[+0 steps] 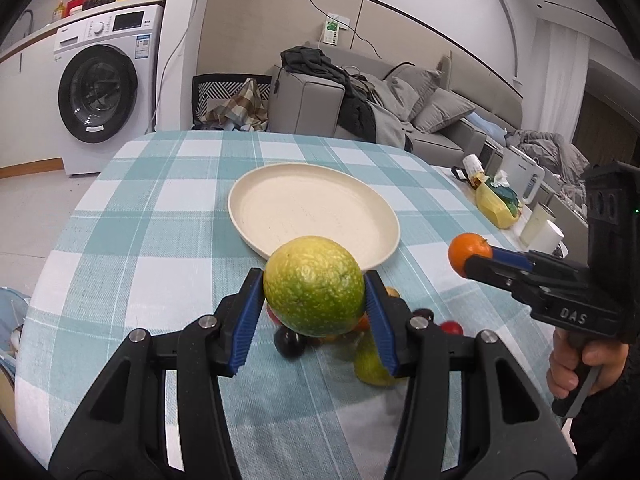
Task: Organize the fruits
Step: 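Carry the green citrus and orange onto the cream plate and release both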
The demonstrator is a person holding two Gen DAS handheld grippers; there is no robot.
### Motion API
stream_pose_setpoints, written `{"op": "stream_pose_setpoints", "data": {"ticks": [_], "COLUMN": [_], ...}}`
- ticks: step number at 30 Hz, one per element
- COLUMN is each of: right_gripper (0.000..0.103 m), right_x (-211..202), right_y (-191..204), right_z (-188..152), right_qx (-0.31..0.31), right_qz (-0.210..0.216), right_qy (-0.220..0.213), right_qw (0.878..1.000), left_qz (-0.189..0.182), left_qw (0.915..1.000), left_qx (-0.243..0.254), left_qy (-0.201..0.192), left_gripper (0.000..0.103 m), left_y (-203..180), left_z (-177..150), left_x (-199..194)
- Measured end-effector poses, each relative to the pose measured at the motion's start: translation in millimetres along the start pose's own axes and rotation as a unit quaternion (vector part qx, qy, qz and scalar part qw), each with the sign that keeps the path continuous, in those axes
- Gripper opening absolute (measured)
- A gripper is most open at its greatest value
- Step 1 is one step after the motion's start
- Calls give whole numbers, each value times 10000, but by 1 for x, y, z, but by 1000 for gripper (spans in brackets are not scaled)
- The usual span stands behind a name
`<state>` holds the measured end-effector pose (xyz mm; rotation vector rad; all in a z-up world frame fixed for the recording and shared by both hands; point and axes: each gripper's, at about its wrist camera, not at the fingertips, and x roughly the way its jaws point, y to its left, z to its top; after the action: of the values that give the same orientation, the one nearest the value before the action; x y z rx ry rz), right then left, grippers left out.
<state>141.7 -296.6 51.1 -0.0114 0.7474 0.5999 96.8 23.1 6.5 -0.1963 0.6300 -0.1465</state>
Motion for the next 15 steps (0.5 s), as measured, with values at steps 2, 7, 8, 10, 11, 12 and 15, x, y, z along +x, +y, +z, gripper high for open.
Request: {"op": "stream_pose_setpoints", "data": {"ticks": [2, 7, 8, 10, 11, 12, 15], "right_gripper": [40, 40, 40, 40, 40, 40, 40], "right_x": [1, 8, 10, 13, 15, 17, 26], "right_y": [1, 3, 3, 5, 5, 6, 8], "right_z": [4, 15, 18, 23, 25, 28, 33], "right_qx": [35, 99, 111, 117, 111, 101, 70], "right_qz": [53, 155, 169, 201, 208, 210, 216], "right_qy": [-69, -114, -108, -101, -108, -96, -55], "right_qw": [10000, 9998, 9997, 9997, 9997, 9997, 9997], "left_qz": [43, 138, 145, 147, 163, 188, 200], "left_qw": [10000, 9998, 9998, 9998, 9997, 9997, 9996], "left_qx": [-10, -3, -2, 24, 41, 49, 67], "left_qy": [-40, -121, -126, -157, -165, -171, -171], "left_gripper": [47, 47, 47, 47, 47, 47, 47], "left_y": [1, 6, 5, 6, 6, 6, 7], "left_z": [6, 21, 23, 29, 31, 33, 39], "left_x": [4, 18, 20, 26, 29, 32, 43]}}
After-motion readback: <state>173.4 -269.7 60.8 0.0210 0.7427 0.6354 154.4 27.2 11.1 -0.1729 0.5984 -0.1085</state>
